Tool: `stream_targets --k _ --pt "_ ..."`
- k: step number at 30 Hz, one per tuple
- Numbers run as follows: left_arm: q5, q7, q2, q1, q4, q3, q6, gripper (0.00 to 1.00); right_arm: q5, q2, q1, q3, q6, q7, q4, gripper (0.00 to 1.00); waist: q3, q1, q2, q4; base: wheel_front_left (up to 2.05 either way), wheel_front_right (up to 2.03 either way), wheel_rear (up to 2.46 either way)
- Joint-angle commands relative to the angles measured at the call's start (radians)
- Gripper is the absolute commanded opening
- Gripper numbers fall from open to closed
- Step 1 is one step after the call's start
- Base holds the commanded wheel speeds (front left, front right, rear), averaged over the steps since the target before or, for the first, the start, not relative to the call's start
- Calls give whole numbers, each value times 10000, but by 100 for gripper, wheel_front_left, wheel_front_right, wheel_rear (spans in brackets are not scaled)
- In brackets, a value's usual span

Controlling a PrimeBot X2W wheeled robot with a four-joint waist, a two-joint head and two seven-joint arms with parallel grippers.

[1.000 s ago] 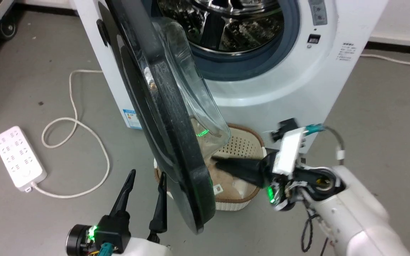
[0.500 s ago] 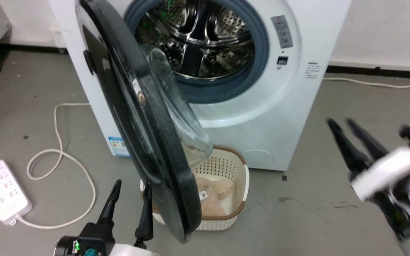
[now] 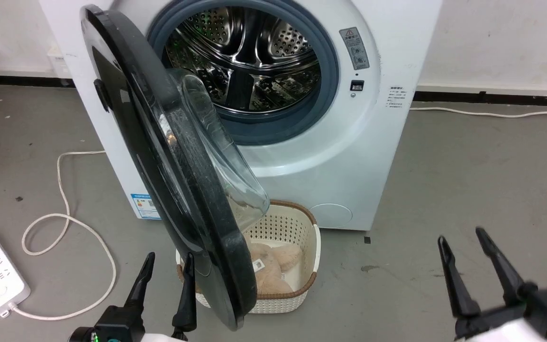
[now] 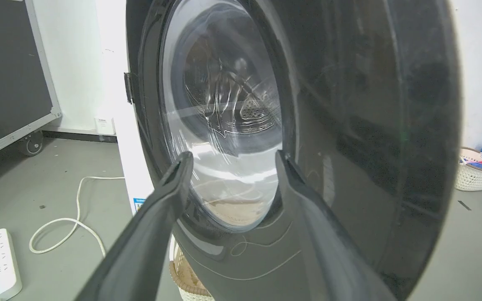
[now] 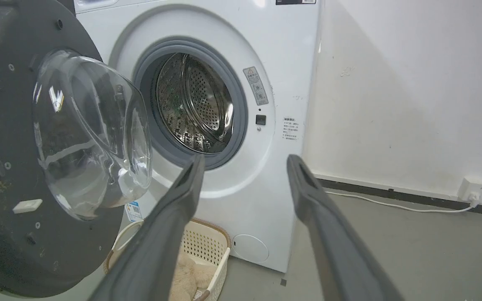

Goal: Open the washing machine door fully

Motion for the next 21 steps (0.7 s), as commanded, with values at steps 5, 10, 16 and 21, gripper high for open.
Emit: stream_targets --k 5,10,16,21 --pt "34 -55 11 -54 101 33 -16 100 -735 616 1023 -383 -9 -43 -463 100 36 0 0 -8 0 0 0" --pt "65 -55 11 -124 159 44 56 100 -754 859 1331 -524 -9 -44 -357 100 72 0 0 19 0 0 0" --pt "99 -55 11 -181 215 -39 -67 0 -639 913 1244 -493 -9 -44 -290 100 81 0 0 65 0 0 0" --pt "81 -55 11 -243 -169 43 46 0 -377 918 1136 -485 -9 -45 -286 100 49 0 0 116 0 0 0"
